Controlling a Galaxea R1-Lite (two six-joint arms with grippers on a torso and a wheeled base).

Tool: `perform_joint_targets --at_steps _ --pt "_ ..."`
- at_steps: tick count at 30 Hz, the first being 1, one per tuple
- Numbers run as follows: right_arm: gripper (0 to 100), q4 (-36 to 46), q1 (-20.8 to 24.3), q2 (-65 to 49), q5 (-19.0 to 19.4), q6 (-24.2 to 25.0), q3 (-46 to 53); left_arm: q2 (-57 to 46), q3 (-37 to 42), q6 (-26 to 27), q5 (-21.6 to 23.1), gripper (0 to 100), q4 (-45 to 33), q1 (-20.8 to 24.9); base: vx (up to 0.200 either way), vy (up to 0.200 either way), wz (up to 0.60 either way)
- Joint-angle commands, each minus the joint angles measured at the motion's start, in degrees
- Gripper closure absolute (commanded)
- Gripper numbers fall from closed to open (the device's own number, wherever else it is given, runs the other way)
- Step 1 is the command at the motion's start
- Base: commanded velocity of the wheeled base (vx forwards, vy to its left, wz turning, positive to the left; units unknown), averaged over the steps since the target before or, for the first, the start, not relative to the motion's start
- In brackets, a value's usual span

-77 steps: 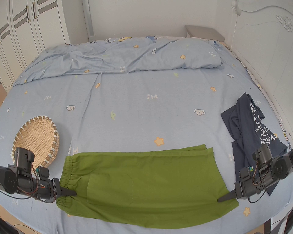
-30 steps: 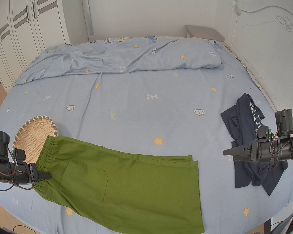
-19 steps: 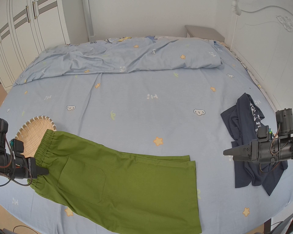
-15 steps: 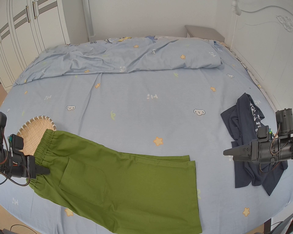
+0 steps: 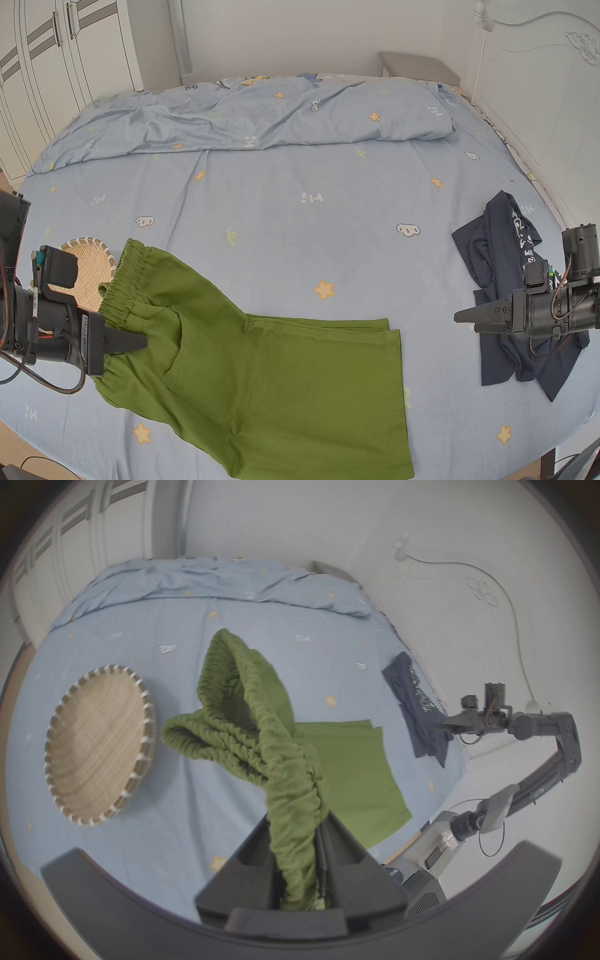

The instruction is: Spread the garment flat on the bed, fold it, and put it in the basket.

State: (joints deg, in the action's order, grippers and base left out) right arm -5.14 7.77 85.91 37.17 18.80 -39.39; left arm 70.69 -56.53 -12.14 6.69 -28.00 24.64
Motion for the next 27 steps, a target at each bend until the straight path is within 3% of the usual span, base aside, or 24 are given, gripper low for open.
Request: perform_joint_targets --at_steps 1,9,27 --pt "0 0.05 0.41 -0.13 -0.61 0.10 0.01 5.16 -4.20 -2.36 -2.74 100 1.72 9.64 0.000 0.000 0.00" --pt "0 -0.13 0.14 0.31 -1.31 0.10 -0.16 10.69 -4.38 -5.88 -3.18 100 4.01 19.66 0.000 0.000 0.00" --pt "0 -0.13 0.06 0.49 -1.40 0.01 -0.08 19.66 -4.82 -5.88 -3.26 100 11.65 31.70 0.000 0.000 0.00"
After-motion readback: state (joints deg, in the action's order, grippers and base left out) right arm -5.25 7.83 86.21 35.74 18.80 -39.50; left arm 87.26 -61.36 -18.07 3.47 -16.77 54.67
